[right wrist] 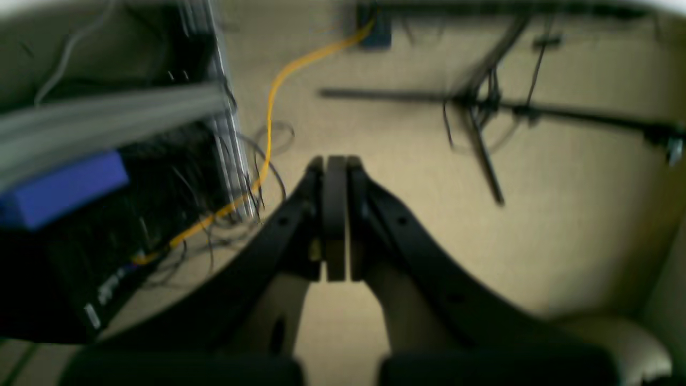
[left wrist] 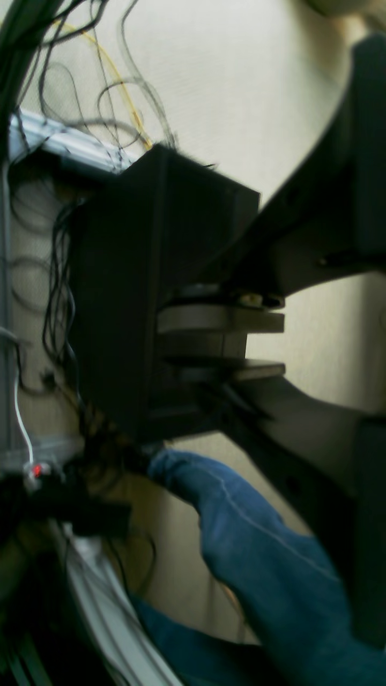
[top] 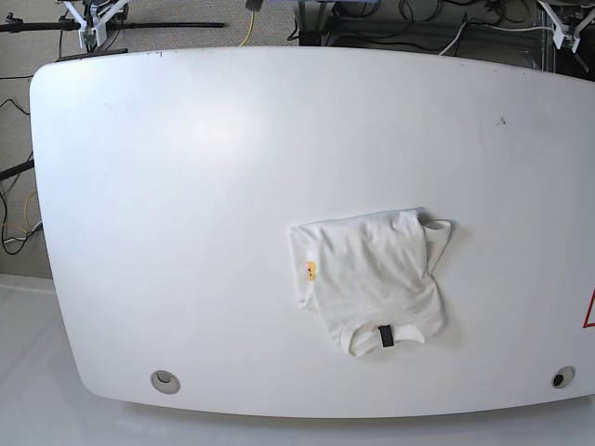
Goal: Fold the T-shirt properly
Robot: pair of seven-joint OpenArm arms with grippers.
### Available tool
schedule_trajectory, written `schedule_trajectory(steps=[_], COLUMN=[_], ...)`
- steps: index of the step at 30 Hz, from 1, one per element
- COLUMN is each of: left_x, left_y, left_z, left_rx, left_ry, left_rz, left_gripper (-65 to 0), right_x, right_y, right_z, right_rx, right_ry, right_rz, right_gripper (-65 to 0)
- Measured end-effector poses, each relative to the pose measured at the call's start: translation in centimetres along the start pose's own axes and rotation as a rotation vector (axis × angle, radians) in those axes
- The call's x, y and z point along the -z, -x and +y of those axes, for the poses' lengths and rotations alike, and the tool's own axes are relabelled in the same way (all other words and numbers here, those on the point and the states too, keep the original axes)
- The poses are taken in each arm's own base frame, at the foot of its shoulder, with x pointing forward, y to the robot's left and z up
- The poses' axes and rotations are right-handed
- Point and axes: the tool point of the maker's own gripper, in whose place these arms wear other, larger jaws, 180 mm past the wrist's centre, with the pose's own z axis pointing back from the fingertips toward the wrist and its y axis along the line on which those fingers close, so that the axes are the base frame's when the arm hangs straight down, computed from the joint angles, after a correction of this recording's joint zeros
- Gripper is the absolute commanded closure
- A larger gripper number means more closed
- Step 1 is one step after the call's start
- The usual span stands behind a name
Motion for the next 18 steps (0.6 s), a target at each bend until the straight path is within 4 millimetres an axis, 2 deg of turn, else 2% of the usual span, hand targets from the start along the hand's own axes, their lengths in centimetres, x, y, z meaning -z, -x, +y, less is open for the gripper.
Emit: schedule_trajectory(steps=[3, 7, 10, 14, 18], left_x=[1.2, 3.3, 4.9, 6.9, 9.3], left_y=[0.4, 0.7, 1.7, 2.7, 3.8], left_z=[-2.0, -5.4, -8.0, -11.4, -13.7], left_rx=[0.042, 0.098, 0.125, 0.127, 0.144], left_ry=[0.014, 0.043, 0.08, 0.154, 0.205], left_rz=[0.019, 0.008, 0.021, 0.008, 0.04], left_gripper=[-5.4, -5.4, -5.4, -5.4, -5.4], right_x=[1.0, 2.8, 4.5, 6.7, 9.0], right_y=[2.0, 4.9, 7.3, 9.4, 10.9], right_z=[0.0, 1.6, 2.5, 3.0, 3.5], right_rx=[-0.007, -0.002, 0.007, -0.037, -0.054], right_ry=[-0.008, -0.091, -0.118, -0.12, -0.108], right_rz=[0.032, 0.059, 0.111, 0.163, 0.188], right_gripper=[0.0, 0.0, 0.0, 0.0, 0.0])
